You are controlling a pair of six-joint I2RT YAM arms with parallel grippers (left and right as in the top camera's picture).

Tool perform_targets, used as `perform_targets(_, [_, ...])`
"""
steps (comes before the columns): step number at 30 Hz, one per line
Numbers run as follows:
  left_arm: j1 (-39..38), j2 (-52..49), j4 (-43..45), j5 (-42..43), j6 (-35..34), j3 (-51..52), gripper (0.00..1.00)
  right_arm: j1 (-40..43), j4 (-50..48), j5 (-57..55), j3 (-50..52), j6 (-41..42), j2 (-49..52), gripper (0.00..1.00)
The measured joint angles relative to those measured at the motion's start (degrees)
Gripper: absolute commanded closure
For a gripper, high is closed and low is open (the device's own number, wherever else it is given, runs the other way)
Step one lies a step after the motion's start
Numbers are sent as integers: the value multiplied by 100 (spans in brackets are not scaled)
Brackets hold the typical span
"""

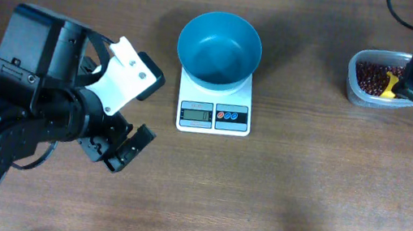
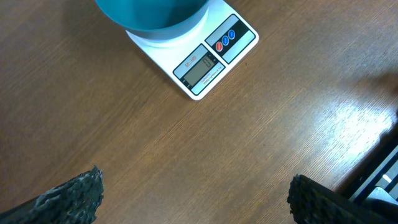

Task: Scoop item into bowl and weigh 50g on scale
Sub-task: 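Lower the scoop into the red beans with the right gripper, then drag the scoop through the beans and lift it filled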

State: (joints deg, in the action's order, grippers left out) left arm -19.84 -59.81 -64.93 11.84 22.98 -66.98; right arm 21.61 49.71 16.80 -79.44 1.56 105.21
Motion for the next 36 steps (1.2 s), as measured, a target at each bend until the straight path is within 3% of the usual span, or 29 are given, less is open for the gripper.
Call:
perform_targets(10, [0,0,0,0,0,0,1,372,302,1419,-142,116,442,96])
perform_targets(30, [0,0,2,0,0,0,1,970,258,1976,-125,1029,673,96])
perform_targets(36, [0,0,2,0,0,0,2,1108,302,2621,-133,1021,929,96])
